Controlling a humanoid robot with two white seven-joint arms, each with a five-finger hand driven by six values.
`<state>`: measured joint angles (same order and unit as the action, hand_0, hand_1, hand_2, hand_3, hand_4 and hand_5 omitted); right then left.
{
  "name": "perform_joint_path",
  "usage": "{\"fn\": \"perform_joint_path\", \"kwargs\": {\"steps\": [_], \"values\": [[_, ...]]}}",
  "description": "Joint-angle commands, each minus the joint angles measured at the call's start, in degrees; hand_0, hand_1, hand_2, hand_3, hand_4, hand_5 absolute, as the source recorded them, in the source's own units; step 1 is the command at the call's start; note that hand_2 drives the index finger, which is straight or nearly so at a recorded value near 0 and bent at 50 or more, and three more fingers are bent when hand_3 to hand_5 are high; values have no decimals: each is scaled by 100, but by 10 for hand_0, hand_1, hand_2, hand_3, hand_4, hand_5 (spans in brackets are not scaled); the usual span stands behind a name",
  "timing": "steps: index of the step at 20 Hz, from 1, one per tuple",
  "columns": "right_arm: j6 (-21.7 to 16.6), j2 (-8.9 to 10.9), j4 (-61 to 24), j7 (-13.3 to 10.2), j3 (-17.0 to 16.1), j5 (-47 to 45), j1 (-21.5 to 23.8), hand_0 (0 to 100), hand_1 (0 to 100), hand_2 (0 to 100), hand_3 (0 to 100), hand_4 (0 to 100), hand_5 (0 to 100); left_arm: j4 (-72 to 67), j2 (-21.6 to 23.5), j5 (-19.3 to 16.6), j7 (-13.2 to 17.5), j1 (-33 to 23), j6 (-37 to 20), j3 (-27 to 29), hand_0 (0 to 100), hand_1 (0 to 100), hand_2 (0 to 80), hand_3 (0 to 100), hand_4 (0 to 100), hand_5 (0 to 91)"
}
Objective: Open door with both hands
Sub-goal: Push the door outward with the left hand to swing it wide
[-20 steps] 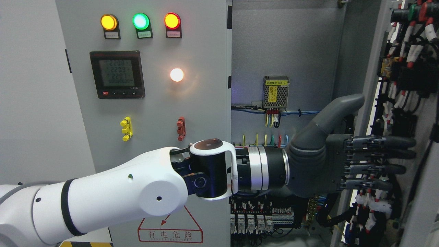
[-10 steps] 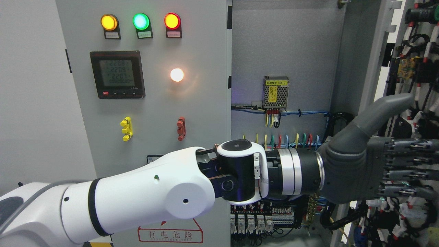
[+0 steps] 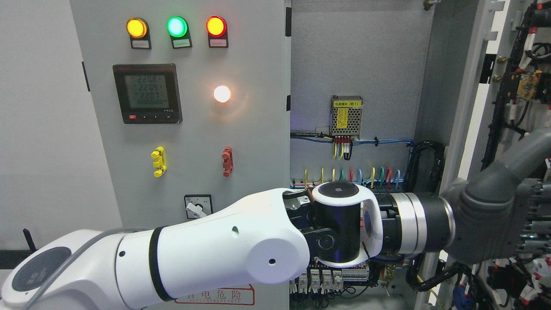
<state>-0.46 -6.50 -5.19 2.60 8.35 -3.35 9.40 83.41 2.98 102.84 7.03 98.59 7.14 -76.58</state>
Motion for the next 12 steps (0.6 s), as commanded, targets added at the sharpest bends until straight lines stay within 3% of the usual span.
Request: {"fn": "perform_joint_path", "kwargs": {"steps": [1,4,12], "values": [[2,0,0,4,9,1,0,107,0,0,0,0,0,-123,-570,-45,-175,11,-55,55,0,0,0,0,31,0],[2,0,0,4,9,0,0,107,0,0,0,0,0,-140,-755,-45,-334,63,-73,38,0,0,0,0,30,0],[2,0,0,4,0,1,0,106,0,0,0,0,0,-149,-791,-45,-343,72,-143,20,0,0,0,0,30,0]]}}
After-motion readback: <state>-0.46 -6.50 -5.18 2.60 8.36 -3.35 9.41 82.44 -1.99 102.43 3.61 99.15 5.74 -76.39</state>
